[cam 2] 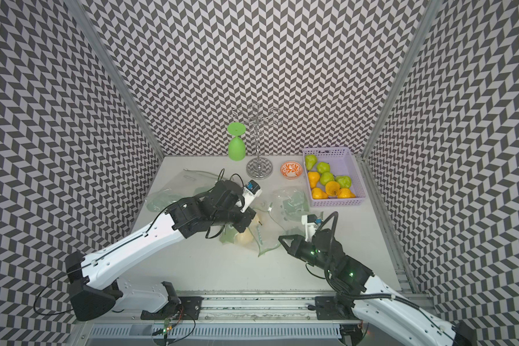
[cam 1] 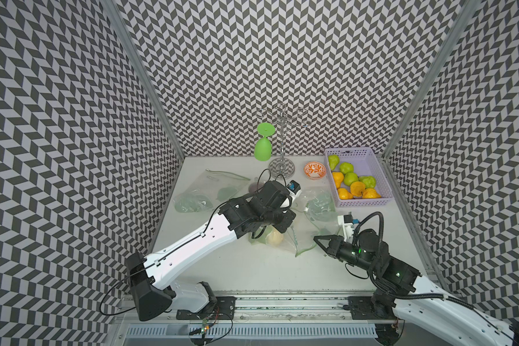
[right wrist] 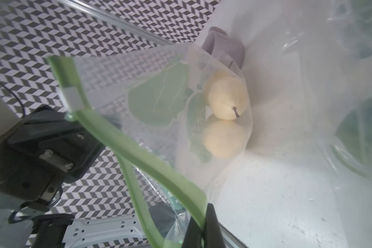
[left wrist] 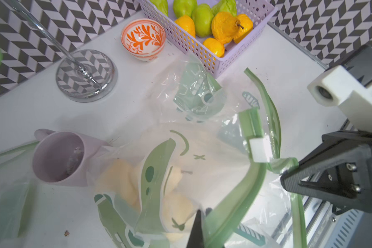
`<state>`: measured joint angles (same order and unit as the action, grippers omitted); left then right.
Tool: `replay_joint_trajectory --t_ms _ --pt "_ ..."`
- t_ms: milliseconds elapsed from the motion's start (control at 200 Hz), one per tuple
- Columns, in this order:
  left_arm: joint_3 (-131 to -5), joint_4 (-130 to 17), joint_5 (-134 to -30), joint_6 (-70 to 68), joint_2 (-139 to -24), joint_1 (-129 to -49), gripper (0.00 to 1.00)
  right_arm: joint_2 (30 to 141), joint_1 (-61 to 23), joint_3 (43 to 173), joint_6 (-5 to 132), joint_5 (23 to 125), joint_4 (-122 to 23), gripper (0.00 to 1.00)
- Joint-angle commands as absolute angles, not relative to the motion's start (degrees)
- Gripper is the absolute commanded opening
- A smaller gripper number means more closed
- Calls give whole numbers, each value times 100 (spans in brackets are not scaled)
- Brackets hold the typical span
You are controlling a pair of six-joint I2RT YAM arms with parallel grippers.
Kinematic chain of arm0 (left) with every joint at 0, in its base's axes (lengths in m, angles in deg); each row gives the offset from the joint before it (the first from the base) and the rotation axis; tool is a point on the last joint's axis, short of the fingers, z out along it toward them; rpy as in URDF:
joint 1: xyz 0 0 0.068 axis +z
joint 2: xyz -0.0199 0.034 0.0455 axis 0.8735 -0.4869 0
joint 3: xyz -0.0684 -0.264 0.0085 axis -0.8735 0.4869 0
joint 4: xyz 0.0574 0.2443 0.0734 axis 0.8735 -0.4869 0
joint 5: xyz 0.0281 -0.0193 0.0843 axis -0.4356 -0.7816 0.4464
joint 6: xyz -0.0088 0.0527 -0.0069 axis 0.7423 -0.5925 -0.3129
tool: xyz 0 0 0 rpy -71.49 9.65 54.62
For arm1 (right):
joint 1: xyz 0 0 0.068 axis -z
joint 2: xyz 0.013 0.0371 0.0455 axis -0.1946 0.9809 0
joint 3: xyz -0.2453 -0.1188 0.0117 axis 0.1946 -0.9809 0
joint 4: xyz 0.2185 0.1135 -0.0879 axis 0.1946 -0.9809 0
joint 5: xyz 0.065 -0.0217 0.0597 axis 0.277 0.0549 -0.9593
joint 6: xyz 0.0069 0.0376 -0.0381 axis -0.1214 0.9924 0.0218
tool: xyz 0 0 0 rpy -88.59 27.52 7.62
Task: Open the zip-top bag and take out the pear
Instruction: Open the zipper of the food storage bag at the center of the board, then adjust the zipper food storage bag at the center of the board.
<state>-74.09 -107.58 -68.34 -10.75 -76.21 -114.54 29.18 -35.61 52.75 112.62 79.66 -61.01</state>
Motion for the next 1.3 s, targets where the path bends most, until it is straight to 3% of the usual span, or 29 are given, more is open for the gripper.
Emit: replay_joint_trajectory --t_ms 0,190,260,376,531,666,756,856,1082,1292 --pt "-7357 -10728 -7215 -1191 -7578 -11514 0 2650 -3598 5118 11617 8563 -6825 3" --pt "-7421 -10627 -7515 -1150 -7572 -11570 0 2172 -3589 5110 11604 9337 -7494 4" --pt "-7369 -10484 -7731 -1143 -7619 -11606 0 2114 -3589 5209 11450 9278 -7379 12" --pt "-7298 -10410 -7813 -1140 -7734 -11615 0 2041 -3589 5547 10909 9094 -7204 34" --pt "-7202 -10283 -7881 -1077 -7701 -11615 0 2183 -3589 6755 10137 8968 -7929 43" --pt "-7107 -10242 -7858 -1041 -7669 -11614 0 2652 -3589 7404 9815 7653 -7426 33" --pt "-7060 -10165 -7873 -1000 -7656 -11608 0 3283 -3642 7627 9848 6531 -6946 19" --pt "-7052 -10138 -7875 -982 -7656 -11615 0 3669 -4131 7678 10001 6965 -6925 0" --pt "-7008 -10080 -7880 -969 -7604 -11612 0 4304 -5191 7414 10533 7982 -6922 0" --pt "-7016 -10081 -8012 -933 -7506 -11615 0 4603 -5294 7193 10728 8784 -6821 0"
